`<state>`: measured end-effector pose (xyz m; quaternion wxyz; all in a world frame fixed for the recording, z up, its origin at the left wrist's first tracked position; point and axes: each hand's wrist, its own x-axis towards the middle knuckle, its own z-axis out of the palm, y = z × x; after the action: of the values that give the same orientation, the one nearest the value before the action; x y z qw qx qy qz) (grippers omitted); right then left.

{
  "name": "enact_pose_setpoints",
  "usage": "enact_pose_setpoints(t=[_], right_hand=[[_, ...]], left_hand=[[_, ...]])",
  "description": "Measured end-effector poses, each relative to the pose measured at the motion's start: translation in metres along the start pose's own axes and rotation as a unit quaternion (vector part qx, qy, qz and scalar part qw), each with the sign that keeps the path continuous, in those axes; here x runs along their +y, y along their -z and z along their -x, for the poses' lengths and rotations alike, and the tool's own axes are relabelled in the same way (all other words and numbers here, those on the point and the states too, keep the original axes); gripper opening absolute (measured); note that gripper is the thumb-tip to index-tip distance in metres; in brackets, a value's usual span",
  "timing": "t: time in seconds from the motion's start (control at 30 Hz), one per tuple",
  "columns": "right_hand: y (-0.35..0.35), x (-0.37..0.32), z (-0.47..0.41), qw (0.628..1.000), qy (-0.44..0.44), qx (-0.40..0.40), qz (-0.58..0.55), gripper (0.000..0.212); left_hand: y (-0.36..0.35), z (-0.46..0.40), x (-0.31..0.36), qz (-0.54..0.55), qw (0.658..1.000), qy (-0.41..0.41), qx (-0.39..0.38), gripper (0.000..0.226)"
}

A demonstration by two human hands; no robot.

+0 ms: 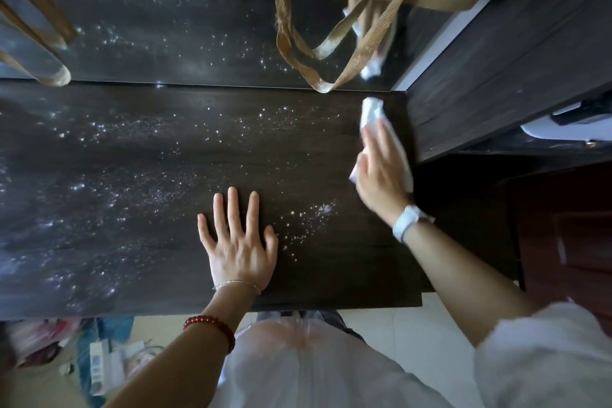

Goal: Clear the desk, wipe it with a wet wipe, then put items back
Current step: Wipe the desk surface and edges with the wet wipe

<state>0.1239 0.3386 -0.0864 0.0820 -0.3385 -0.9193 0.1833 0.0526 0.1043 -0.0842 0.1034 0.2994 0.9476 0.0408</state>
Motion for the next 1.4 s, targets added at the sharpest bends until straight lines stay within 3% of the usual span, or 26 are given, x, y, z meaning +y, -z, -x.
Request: enact_pose_setpoints(t=[0.1,0.17,0.23,0.3,0.37,0.47,0.57,0.63,0.7,0.8,0.93,1.03,1.13,1.3,1.33,1.4], right_hand=[[0.001,0.002,-0.036,0.991,-0.116,0.055,0.038,0.059],[-0.008,-0.021,-0.042,0.994,-0.106,0.039,0.009,0.058],[-0.028,-0.06,-0.028,0.999,0.032,-0.024,-0.033,0.053],[-0.041,-0.083,-0.01,0.977,0.195,-0.08,-0.03,0.05],[-0.024,-0.074,-0.019,0.964,0.243,-0.109,-0.025,0.048],[-0.002,-0.02,-0.046,0.994,0.108,-0.013,0.029,0.043],[-0.008,-0.012,-0.051,0.994,-0.03,0.007,0.108,0.052],[-0.027,-0.053,-0.046,0.997,0.007,-0.04,0.071,0.055],[-0.038,-0.095,-0.044,0.987,0.112,-0.103,0.046,0.052],[-0.035,-0.097,-0.045,0.964,0.201,-0.159,0.071,0.049],[-0.019,-0.035,-0.048,0.991,0.073,-0.07,0.089,0.055],[-0.025,-0.046,-0.038,0.995,0.026,-0.054,0.083,0.061],[-0.024,-0.055,0.015,0.976,0.182,-0.099,0.066,0.055],[0.007,-0.011,0.09,0.889,0.392,-0.215,0.094,0.051],[0.007,-0.004,0.077,0.89,0.394,-0.202,0.106,0.051],[0.002,-0.002,0.039,0.939,0.281,-0.157,0.12,0.052]], left_hand=[[0.0,0.0,0.0,-0.004,1.0,-0.001,-0.002,0.059],[-0.001,-0.001,0.0,-0.007,1.0,-0.001,-0.001,0.059],[-0.002,-0.001,0.0,-0.009,1.0,-0.001,0.003,0.058],[-0.002,0.0,0.0,-0.012,1.0,-0.002,0.01,0.058],[-0.003,-0.001,-0.001,-0.015,1.0,-0.003,0.015,0.058],[-0.003,-0.001,0.0,-0.019,1.0,-0.003,0.011,0.058],[-0.002,-0.001,0.0,-0.018,1.0,-0.001,0.008,0.059],[-0.003,-0.001,0.0,-0.021,1.0,-0.001,0.01,0.059],[-0.004,-0.001,0.0,-0.025,1.0,0.001,0.017,0.058],[-0.004,-0.001,-0.001,-0.026,0.999,-0.003,0.021,0.057],[-0.004,0.0,-0.001,-0.025,1.0,-0.004,0.017,0.058],[-0.004,0.0,-0.001,-0.022,1.0,-0.002,0.015,0.058],[-0.003,0.0,-0.001,-0.015,1.0,-0.003,0.014,0.058],[-0.004,0.001,-0.001,-0.01,1.0,-0.003,0.006,0.058],[-0.004,0.001,-0.001,-0.009,1.0,-0.003,0.007,0.058],[-0.004,0.001,-0.001,-0.008,1.0,-0.004,0.008,0.058]])
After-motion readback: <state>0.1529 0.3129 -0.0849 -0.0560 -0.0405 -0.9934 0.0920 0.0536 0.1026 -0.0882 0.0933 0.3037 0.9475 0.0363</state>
